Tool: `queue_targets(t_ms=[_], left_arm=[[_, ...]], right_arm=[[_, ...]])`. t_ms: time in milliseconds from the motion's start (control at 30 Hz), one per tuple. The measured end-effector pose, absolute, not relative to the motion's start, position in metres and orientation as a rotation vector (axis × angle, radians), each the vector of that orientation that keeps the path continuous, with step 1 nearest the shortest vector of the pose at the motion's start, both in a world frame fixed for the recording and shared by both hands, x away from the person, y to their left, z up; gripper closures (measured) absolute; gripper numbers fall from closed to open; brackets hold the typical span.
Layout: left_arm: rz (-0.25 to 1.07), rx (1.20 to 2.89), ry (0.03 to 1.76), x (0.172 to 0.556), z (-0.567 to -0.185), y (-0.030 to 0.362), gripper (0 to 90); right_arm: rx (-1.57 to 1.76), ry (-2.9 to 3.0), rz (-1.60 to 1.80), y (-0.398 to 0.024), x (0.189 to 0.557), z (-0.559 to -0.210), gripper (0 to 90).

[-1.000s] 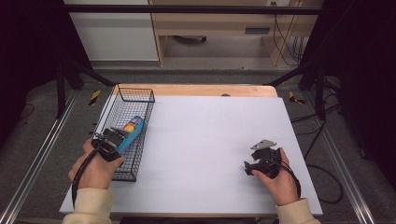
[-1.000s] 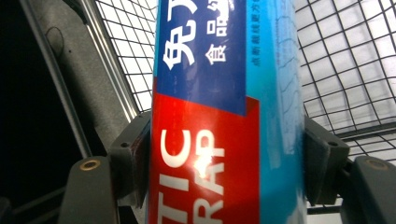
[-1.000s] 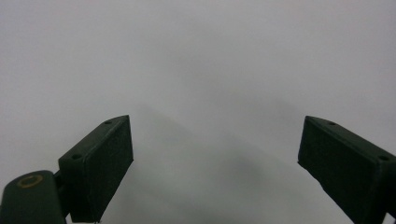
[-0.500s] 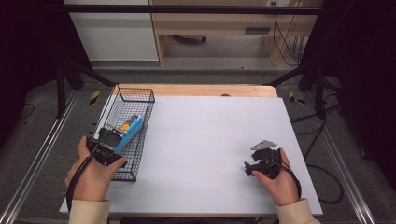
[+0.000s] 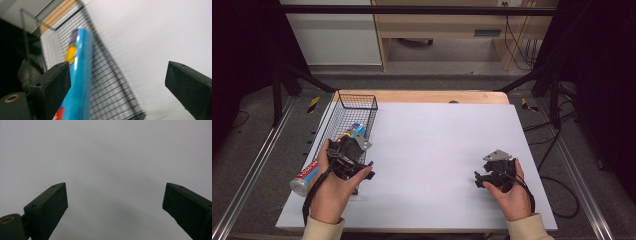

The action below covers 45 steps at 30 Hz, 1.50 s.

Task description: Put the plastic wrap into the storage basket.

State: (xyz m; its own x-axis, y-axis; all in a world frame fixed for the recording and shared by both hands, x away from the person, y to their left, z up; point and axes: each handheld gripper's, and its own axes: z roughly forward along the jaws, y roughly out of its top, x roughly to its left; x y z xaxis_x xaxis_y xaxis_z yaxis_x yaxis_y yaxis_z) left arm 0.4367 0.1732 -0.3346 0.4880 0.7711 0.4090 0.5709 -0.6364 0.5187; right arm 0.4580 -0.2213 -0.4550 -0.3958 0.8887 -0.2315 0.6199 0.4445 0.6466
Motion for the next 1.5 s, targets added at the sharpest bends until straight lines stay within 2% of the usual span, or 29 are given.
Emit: queue_targets(t_ms=[300,767,1100,1500], left_arm=[[0.853,2.505,0.938,0.434,-0.344,0.132,5.2],[0.824,2.546,0.777,0.425,-0.353,0.085,5.0],[0.75,2.49,0.73,0.426,-0.358,0.074,5.4],[0.56,2.295,0.645,0.445,-0.383,0.077,5.7]], right_arm=[[1.261,2.102,0.676,-0.232,0.453,-0.452,5.2],[1.268,2.1,0.689,-0.241,0.447,-0.453,5.0],[1.276,2.096,0.689,-0.247,0.443,-0.454,5.0],[1.282,2.09,0.696,-0.251,0.439,-0.455,5.0]])
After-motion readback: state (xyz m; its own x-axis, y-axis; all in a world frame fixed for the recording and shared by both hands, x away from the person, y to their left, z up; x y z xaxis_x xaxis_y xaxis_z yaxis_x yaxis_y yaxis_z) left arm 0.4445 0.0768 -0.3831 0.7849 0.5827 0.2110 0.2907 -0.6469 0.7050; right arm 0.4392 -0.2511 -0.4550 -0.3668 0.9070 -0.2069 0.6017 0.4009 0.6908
